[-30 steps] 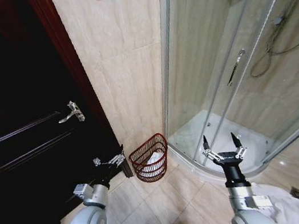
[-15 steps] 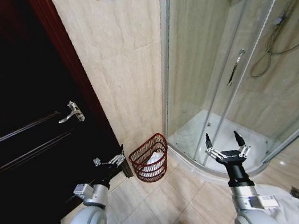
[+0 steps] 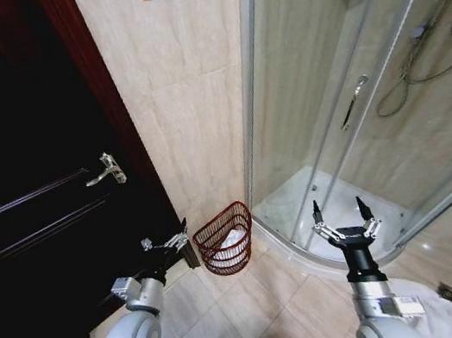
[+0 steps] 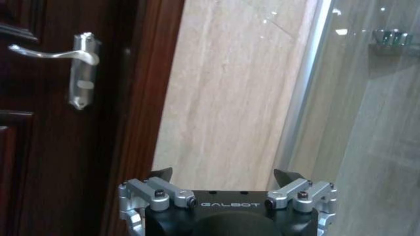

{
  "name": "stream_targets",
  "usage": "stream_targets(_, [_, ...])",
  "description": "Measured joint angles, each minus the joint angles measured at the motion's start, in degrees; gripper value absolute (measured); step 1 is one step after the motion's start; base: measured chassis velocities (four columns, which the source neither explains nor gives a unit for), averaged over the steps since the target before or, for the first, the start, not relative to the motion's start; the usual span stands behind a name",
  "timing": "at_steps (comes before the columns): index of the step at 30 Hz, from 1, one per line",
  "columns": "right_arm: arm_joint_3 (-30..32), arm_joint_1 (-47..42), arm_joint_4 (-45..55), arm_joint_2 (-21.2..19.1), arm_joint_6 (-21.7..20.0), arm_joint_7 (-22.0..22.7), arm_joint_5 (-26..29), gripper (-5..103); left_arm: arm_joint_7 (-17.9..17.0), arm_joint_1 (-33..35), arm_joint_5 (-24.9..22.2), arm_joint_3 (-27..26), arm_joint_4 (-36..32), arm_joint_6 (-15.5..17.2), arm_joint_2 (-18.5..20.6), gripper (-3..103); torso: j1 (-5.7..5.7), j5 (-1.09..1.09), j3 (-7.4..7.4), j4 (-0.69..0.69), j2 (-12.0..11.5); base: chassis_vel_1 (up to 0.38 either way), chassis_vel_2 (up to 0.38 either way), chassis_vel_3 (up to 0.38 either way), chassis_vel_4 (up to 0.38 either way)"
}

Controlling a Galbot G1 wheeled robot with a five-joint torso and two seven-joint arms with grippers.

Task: Discard the used towel into the hamper.

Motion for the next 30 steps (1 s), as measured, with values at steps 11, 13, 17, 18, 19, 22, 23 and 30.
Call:
stream_targets(11, [0.1,-0.3,-0.1,0.1,0.7,0.0,0.1,100,0.0,0.0,0.0,0.0,0.0,0.0,0.0,100,-0.01,-0.01,0.00,0.00,0.0,-0.084,-0.099,0.081,0.083])
stream_targets(13, [0.1,-0.3,-0.1,0.1,0.7,0.0,0.1,100,0.0,0.0,0.0,0.0,0.0,0.0,0.0,100,-0.01,-0.02,0.00,0.00,0.0,-0.074,-0.063,0.058,0.052])
stream_targets(17, [0.2,-0.2,-0.1,0.1,0.7,0.1,0.5,100,0.0,0.0,0.0,0.0,0.0,0.0,0.0,100,-0.01,-0.02,0.00,0.01,0.0,-0.071,-0.051,0.084,0.068])
stream_targets(18, [0.2,-0.2,-0.1,0.1,0.7,0.1,0.5,100,0.0,0.0,0.0,0.0,0.0,0.0,0.0,100,-0.01,-0.02,0.00,0.01,0.0,-0.077,-0.063,0.082,0.079])
stream_targets(19, [0.2,-0.2,-0.1,0.0,0.7,0.1,0.5,100,0.0,0.0,0.0,0.0,0.0,0.0,0.0,100,0.00,-0.02,0.00,0.00,0.0,-0.077,-0.063,0.095,0.079])
stream_targets(22, [0.2,-0.2,-0.1,0.0,0.7,0.1,0.5,100,0.0,0.0,0.0,0.0,0.0,0.0,0.0,100,0.00,-0.02,0.00,0.00,0.0,-0.106,-0.099,0.099,0.091])
stream_targets(23, [0.2,-0.2,-0.1,0.0,0.7,0.1,0.5,100,0.0,0.0,0.0,0.0,0.0,0.0,0.0,100,0.00,-0.02,0.00,0.01,0.0,-0.100,-0.101,0.116,0.117])
stream_targets(30, [0.2,-0.2,-0.1,0.0,0.9,0.2,0.5,100,0.0,0.0,0.0,0.0,0.0,0.0,0.0,100,0.01,-0.01,0.00,0.00,0.0,-0.141,-0.149,0.138,0.143])
